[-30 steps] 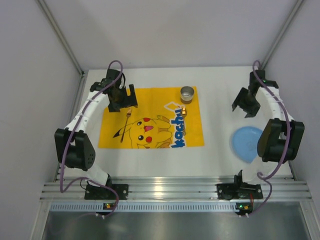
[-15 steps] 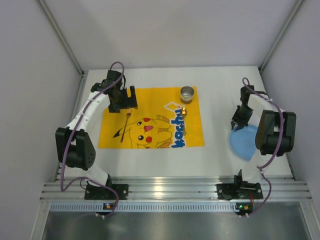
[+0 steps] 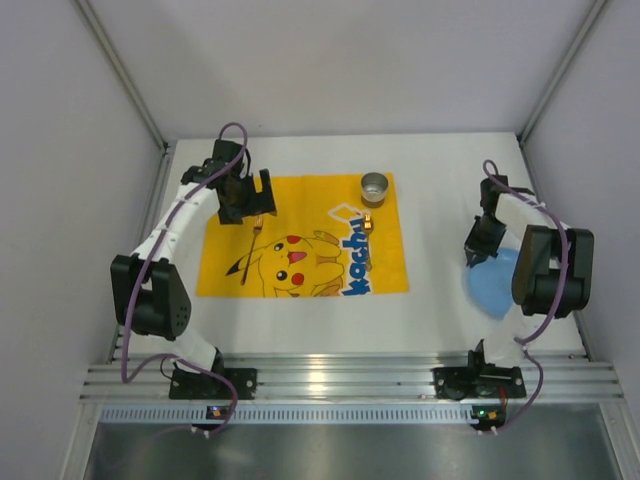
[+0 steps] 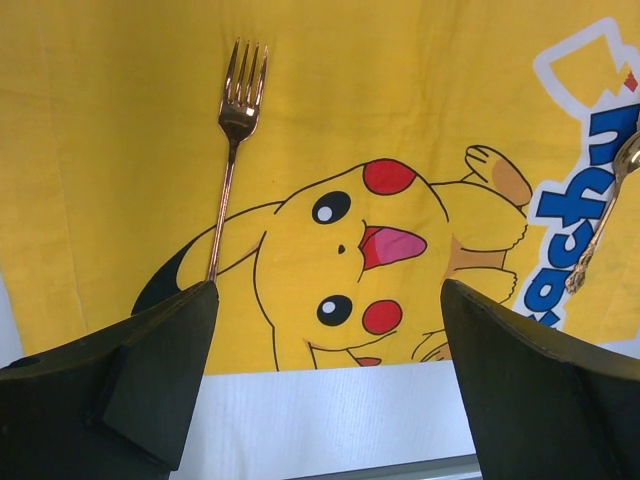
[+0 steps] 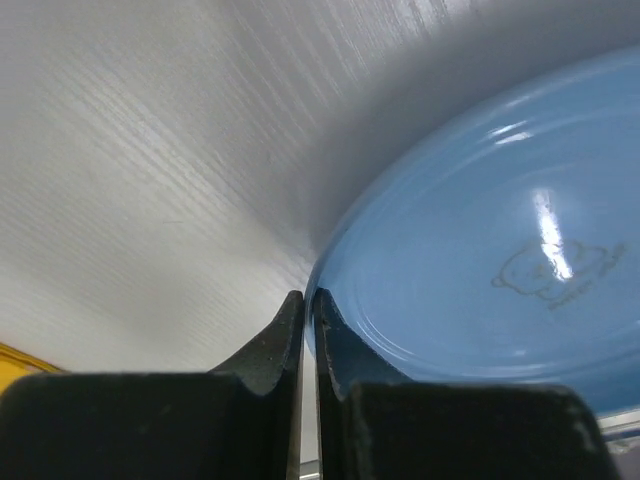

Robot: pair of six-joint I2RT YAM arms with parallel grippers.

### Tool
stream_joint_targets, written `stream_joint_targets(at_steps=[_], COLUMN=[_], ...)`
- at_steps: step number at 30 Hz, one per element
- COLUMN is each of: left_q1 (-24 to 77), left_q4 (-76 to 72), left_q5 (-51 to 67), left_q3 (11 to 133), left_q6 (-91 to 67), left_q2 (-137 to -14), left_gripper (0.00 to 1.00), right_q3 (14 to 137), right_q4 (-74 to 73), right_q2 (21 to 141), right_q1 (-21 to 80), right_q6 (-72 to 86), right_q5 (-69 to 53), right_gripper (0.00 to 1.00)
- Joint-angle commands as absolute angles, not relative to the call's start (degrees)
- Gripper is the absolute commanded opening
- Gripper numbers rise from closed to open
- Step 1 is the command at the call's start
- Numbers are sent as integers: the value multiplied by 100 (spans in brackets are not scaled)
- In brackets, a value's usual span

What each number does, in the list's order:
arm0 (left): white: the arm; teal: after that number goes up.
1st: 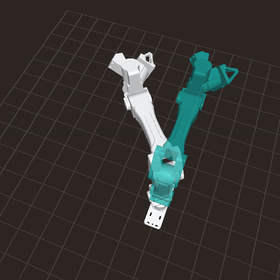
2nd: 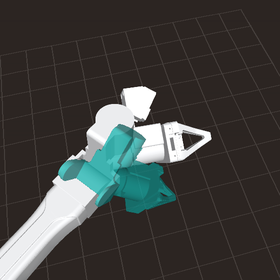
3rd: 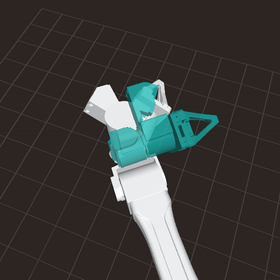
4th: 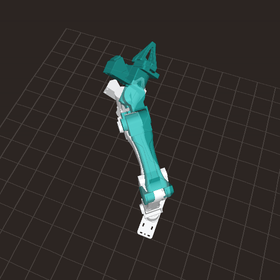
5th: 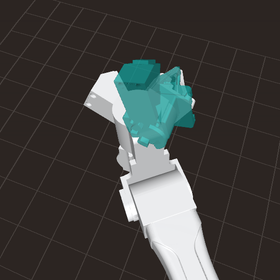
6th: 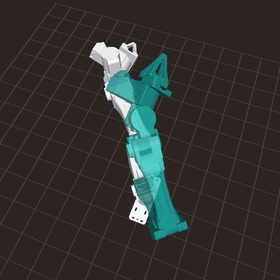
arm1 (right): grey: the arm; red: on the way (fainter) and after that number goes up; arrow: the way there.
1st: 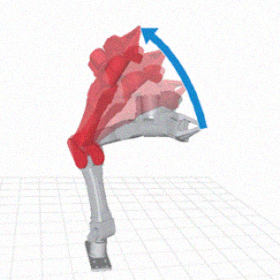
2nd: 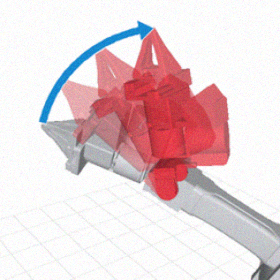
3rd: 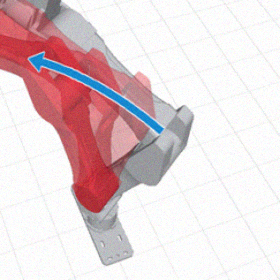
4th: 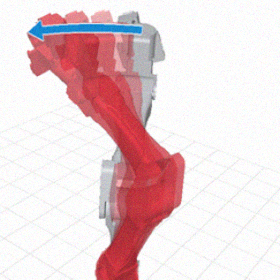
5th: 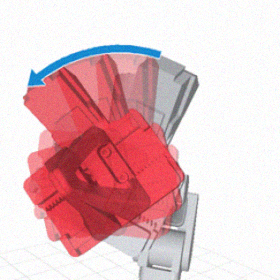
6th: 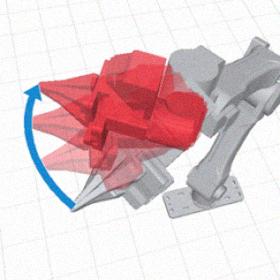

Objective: Set the dinner table for one person

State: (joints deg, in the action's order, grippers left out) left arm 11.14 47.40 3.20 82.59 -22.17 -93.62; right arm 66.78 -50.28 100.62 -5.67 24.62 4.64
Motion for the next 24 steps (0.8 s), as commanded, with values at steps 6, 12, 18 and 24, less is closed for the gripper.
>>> stream_joint_targets(at_steps=[6,12,18,24], left_q1=[1081,1072,923,739], left_q4=[4579,4842,4957,5080], left_q5=[361,44,-193,-351], left_q3=[8552,8719,8649,8420], left_q6=[-2347,-2294,-2320,-2338], left_q2=[-9272,-9211,-8939,-8588], left_gripper=[98,98,98,98], right_q3=[8153,9286,11306,13898], right_q4=[-5431,-5879,-6897,-7488], right_q2=[9282,9167,9930,11406], right_q1=[315,1385,2870,4189], right_q6=[2575,2821,2901,2646], right_q5=[518,868,1712,1714], right_gripper=[0,0,0,0])
